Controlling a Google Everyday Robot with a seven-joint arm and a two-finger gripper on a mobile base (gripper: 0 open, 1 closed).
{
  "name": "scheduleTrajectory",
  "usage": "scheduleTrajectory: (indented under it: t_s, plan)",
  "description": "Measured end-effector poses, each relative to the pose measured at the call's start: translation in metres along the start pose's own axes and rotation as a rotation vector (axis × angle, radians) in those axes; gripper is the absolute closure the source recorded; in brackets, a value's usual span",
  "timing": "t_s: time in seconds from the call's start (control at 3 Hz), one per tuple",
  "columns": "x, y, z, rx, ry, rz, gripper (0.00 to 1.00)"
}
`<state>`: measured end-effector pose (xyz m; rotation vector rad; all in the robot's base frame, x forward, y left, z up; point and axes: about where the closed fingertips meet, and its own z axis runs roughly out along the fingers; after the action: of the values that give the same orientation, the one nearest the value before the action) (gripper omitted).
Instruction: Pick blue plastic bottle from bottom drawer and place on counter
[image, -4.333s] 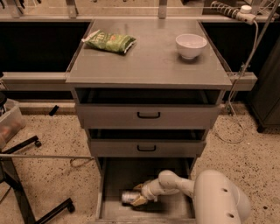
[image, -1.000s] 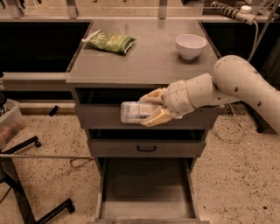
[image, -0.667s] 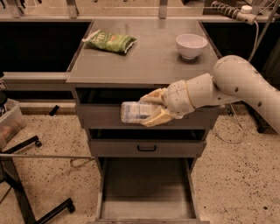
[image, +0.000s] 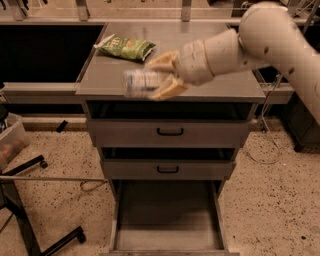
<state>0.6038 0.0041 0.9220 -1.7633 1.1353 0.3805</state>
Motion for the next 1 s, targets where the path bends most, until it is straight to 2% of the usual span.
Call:
scheduleTrajectory:
  t_s: [0.33, 0.67, 1.0]
  plan:
    - [-0.022, -0.07, -0.004, 0.091, 0.022, -0.068, 1.0]
    - [-0.015, -0.121, 0.006, 0.16, 0.107, -0.057, 1.0]
    - [0.014, -0.147, 0.017, 0.181, 0.185, 0.015, 1.0]
